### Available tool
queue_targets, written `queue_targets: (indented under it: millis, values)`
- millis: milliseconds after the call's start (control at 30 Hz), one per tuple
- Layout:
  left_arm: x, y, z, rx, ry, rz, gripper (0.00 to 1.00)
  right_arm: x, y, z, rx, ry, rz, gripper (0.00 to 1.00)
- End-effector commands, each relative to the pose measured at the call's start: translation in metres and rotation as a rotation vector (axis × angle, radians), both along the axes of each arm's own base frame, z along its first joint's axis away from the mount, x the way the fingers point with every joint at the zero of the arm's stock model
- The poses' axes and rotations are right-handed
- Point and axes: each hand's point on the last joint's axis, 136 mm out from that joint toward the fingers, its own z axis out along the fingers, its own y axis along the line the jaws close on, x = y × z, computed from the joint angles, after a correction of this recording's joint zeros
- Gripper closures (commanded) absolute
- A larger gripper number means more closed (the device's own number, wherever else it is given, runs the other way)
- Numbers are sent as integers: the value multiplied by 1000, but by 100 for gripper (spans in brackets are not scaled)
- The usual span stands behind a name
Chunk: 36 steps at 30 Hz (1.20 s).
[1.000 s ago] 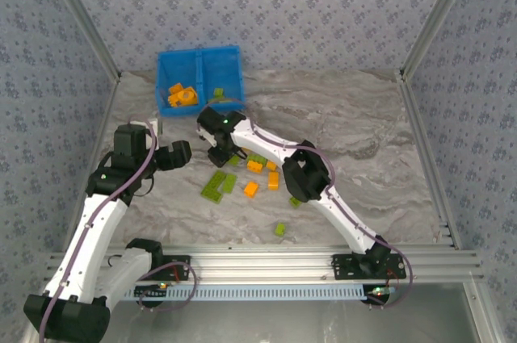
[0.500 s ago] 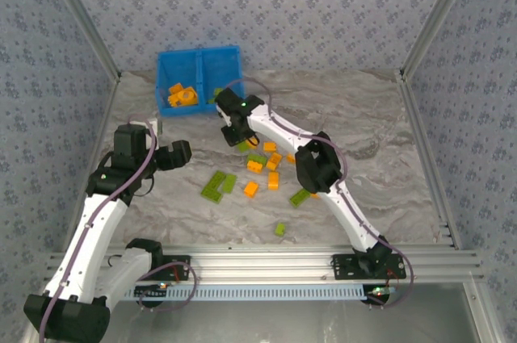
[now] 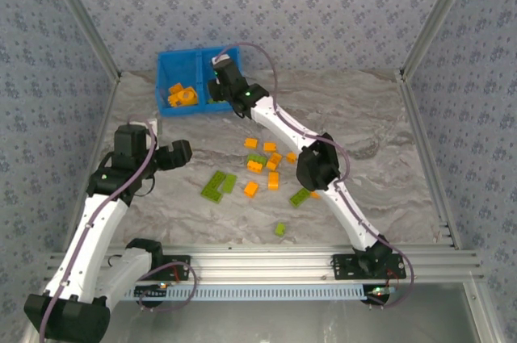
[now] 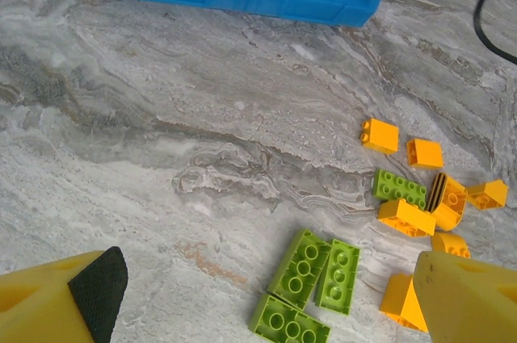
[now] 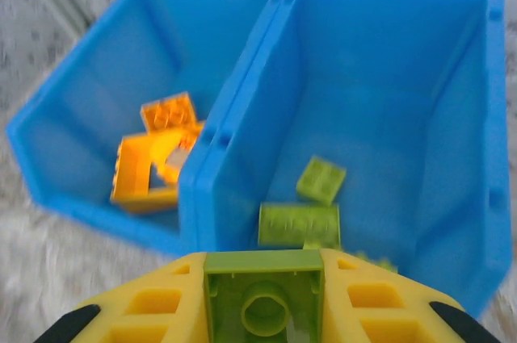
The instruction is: Sort the legos into containers by color
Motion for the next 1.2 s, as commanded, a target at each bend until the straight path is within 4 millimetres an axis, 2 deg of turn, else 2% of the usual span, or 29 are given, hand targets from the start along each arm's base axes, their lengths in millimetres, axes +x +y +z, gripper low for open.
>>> queue_targets:
  millis: [0, 267, 333, 467, 567, 633, 733, 867, 967, 1033, 1167]
  values:
    - [-2, -2, -1, -26, -5, -2, 6, 28, 5, -13, 66, -85, -27, 77]
    - [-4, 0, -5, -14, 5, 6, 6, 38, 43, -6, 34, -388, 81, 80]
    - [-6, 1, -6, -18, 5, 15, 6, 41, 44, -5, 37, -424, 66, 81]
    - [-8, 3, -9, -32, -1, 30, 6, 52, 31, -16, 56, -384, 16, 77]
    - [-9, 3, -13, -36, 3, 36, 6, 52, 27, -19, 36, -354, 29, 55]
    - [-8, 2, -13, -40, 3, 38, 6, 48, 30, -11, 32, -343, 52, 40]
    - [-4, 0, -12, -49, 1, 34, 6, 41, 28, 6, 40, -312, 66, 31]
    - [2, -4, -8, -69, 2, 25, 6, 26, 17, 46, 25, -272, 69, 30]
    - [4, -11, -6, -82, 13, -2, 6, 3, -2, 82, -6, -218, 53, 24]
    - [5, -19, -6, -85, 30, -35, 6, -19, -25, 101, -53, -155, 45, 15]
    - [5, -43, -7, -77, 75, -118, 5, -74, -78, 111, -148, 8, 51, 7]
